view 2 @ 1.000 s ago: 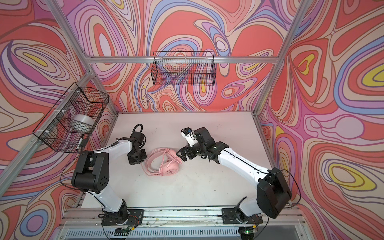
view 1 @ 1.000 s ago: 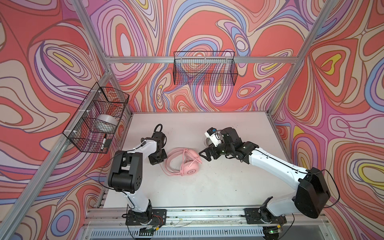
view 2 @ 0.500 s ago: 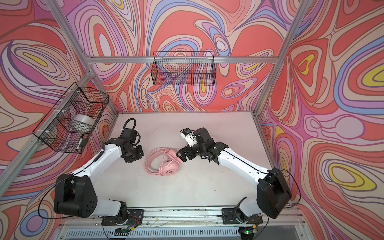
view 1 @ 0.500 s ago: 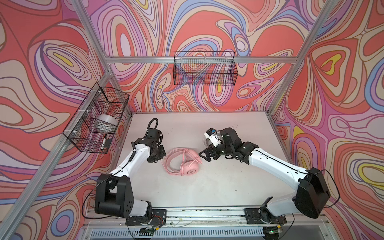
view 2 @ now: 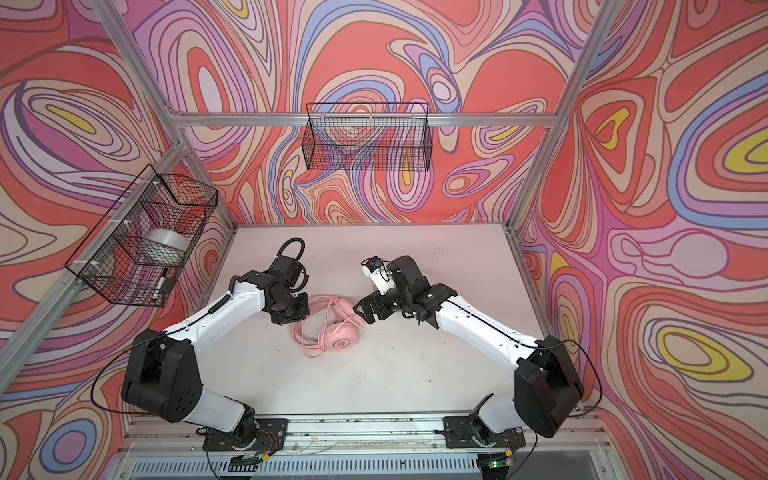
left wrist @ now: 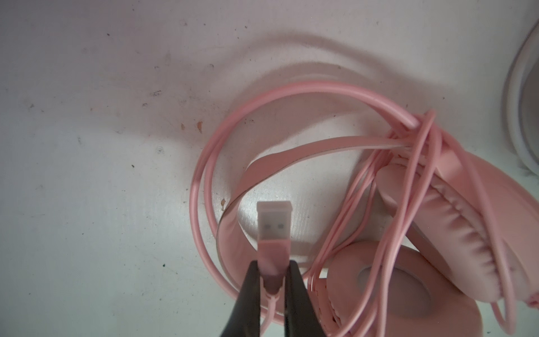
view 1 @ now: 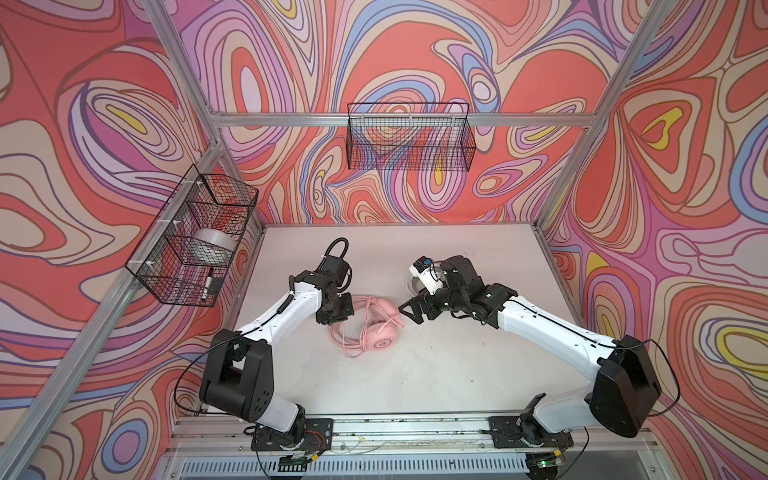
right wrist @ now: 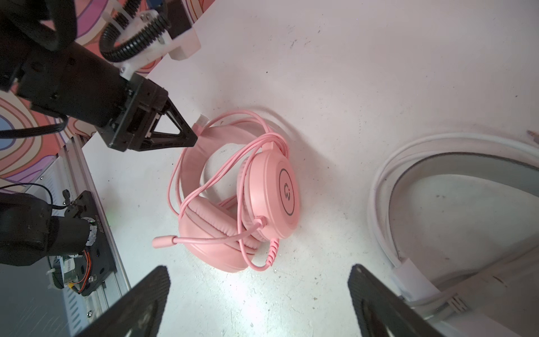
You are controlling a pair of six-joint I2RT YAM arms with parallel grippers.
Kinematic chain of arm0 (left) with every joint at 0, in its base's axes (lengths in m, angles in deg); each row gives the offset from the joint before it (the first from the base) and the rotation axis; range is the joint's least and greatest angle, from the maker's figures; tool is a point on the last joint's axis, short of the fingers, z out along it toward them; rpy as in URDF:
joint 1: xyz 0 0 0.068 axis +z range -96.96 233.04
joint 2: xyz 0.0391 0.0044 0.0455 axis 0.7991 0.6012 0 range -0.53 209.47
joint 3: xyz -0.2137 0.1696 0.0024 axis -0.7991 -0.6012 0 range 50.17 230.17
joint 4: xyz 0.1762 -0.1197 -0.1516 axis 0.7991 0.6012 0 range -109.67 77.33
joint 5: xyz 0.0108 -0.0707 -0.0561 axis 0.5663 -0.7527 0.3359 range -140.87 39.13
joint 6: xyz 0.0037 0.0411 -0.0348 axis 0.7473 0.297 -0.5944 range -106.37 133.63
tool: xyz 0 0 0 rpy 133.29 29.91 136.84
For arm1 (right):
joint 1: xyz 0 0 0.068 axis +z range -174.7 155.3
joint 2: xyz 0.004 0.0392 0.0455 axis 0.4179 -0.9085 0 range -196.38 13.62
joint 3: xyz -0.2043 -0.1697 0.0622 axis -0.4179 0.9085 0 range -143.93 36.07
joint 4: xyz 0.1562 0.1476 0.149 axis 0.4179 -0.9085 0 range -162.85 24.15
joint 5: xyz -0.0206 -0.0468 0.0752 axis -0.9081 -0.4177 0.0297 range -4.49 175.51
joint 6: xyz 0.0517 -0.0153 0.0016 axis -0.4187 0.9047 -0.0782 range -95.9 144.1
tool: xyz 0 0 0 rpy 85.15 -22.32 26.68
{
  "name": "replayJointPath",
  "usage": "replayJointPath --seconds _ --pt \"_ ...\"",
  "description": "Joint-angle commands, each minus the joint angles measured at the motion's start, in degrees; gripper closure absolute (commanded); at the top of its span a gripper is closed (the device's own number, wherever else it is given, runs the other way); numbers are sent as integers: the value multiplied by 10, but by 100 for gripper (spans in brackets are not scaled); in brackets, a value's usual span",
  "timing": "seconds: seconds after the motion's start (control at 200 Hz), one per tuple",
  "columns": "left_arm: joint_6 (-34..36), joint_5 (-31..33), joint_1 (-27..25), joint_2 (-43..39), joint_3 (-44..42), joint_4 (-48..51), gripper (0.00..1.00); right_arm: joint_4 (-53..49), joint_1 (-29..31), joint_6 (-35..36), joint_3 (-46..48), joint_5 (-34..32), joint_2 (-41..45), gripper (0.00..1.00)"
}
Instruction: Wrap the headphones
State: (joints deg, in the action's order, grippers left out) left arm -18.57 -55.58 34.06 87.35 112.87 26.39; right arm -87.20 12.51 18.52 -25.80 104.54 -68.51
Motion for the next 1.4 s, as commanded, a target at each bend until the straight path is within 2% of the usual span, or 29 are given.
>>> replayJointPath --seconds 0.0,0.346,0.546,0.912,1.022,1.282,1.397 --pt "-5 -10 -5 26 21 -5 100 -3 4 6 0 -9 12 1" --pt "19 -42 -34 111 79 1 100 -4 4 13 -1 -14 6 2" --pt "32 -38 -36 146 98 20 100 -7 4 18 -8 -15 -1 2" --pt "36 -16 -37 162 130 47 73 -6 4 24 -16 -18 -13 2" --pt "35 -4 -37 162 137 58 69 -6 4 26 -16 -19 -12 1" --pt "35 7 -37 164 147 70 66 -8 4 29 -18 -21 -10 2" --pt "32 16 -36 152 165 80 60 -7 4 31 -18 -25 -9 1"
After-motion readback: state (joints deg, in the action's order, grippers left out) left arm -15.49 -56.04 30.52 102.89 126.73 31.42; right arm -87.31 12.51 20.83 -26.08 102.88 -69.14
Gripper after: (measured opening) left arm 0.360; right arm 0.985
